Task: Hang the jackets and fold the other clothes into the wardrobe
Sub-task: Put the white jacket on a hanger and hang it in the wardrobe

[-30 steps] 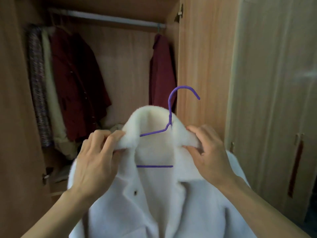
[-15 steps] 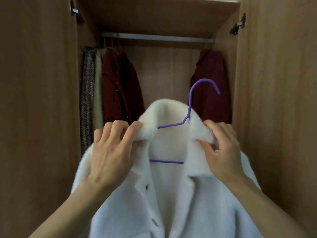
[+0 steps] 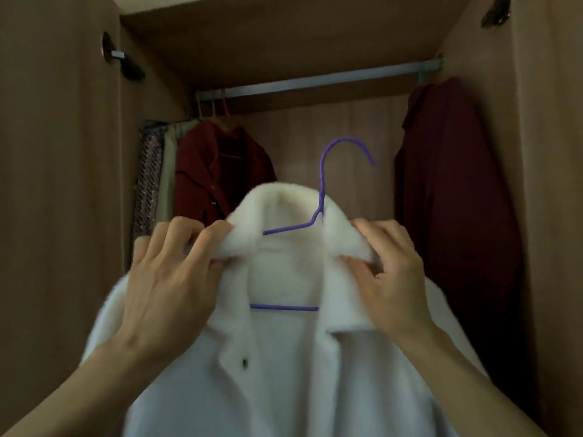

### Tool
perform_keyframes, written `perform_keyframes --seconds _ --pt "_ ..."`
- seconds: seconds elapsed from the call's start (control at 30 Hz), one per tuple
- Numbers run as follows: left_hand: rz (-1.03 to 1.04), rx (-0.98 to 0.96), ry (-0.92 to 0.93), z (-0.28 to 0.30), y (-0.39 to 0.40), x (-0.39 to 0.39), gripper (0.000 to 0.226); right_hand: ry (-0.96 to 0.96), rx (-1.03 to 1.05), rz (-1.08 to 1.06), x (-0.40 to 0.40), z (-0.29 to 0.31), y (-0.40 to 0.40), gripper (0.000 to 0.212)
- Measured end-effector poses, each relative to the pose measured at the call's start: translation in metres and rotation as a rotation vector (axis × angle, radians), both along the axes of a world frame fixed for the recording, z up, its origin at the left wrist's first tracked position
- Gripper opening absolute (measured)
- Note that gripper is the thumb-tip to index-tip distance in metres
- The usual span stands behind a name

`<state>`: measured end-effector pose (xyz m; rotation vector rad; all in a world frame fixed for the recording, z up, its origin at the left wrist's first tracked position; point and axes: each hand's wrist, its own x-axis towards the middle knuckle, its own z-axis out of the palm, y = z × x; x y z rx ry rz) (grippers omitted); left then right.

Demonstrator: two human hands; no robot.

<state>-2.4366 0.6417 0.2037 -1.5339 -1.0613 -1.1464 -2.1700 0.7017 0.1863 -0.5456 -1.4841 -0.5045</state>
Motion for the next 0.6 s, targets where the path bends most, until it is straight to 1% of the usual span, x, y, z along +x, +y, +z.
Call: perform_keyframes --seconds 0.07,0.23,0.37,0.53,0.6 --pt "0.037 0.012 -0.009 0.009 0.013 0.008 0.037 0.011 0.015 0.053 0.003 0.013 0.028 0.051" --pt "0.130 0.042 0.018 0.036 0.043 0.004 0.034 -0.001 0.068 0.111 -0.006 0.047 0.088 0.049" --pt "0.177 0.058 0.018 0.063 0.076 -0.004 0.037 -0.005 0.102 0.143 -0.019 0.073 0.131 0.049" --pt "0.208 0.152 0.051 0.082 0.104 -0.018 0.034 0.018 0.159 0.149 -0.036 0.092 0.169 0.049" --pt "0.227 0.187 0.051 0.089 0.113 -0.028 0.033 -0.003 0.168 0.152 -0.046 0.103 0.182 0.049"
